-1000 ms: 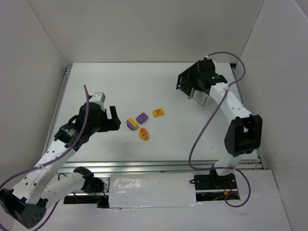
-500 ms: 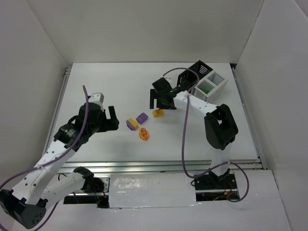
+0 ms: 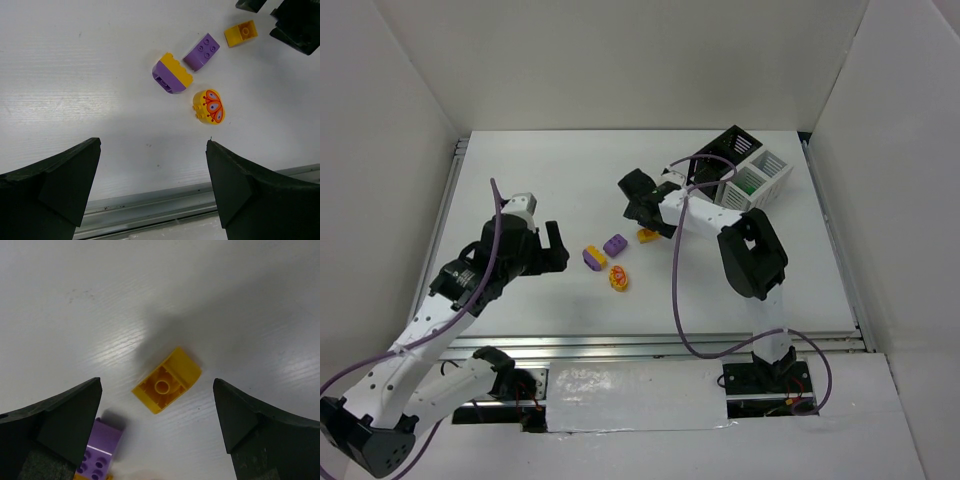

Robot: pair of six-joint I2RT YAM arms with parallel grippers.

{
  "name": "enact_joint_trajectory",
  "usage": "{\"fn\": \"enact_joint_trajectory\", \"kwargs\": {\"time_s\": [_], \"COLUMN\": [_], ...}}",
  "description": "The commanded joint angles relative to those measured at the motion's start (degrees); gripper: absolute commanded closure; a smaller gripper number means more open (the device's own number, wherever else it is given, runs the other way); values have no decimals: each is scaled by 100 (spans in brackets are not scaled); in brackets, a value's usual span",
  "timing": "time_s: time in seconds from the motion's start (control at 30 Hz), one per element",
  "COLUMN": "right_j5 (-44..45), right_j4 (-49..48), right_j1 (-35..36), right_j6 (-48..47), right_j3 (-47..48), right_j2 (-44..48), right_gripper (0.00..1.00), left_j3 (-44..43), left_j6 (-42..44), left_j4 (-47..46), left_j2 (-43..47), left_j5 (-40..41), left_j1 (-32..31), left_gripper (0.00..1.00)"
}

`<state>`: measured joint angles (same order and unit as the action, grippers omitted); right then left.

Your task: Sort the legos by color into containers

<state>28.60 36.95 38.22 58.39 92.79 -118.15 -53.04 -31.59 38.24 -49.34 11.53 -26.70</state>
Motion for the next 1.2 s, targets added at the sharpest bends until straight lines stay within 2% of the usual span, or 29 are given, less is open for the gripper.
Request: {"fn": "enact_joint_trajectory", "kwargs": {"time_s": [0.0, 0.43, 0.53, 0.67, 0.83, 0.93, 0.97, 1.07, 1.1, 1.17], "right_j5": [340, -47, -144, -355, -452, -373, -416, -609, -619, -497], "right_j4": [235, 357, 330, 392, 339, 208, -19, -819, -917, -1172], "right_j1": [2, -69, -86, -139, -130, -130, -130, -139, -165, -349], "right_j6": [638, 849, 875, 937, 929, 841, 736, -263, -954, -1705], "right_j3": [-6, 72, 63, 99, -59, -296, -375, -604, -596, -543], "right_j2": [-33, -455, -455, -560, -482, -193, -61, 572, 730, 1231], "right_gripper": [1, 11, 17, 37, 56, 93, 100, 100, 100, 100], "left_j3": [-23, 4, -5, 4, 12, 13, 13, 4, 4, 4], "left_j6": [110, 180, 197, 206, 215, 224, 224, 215, 215, 180], "left_j4": [-176, -220, -220, -220, -220, -220, -212, -194, -185, -159], "left_j2": [162, 346, 355, 390, 496, 522, 522, 513, 513, 522], "left_j5": [-142, -335, -371, -397, -380, -371, -379, -310, -274, -178], "left_j1": [7, 16, 7, 16, 15, 16, 16, 16, 16, 7], "left_gripper": [0, 0, 0, 0, 0, 1, 0, 1, 1, 1]}}
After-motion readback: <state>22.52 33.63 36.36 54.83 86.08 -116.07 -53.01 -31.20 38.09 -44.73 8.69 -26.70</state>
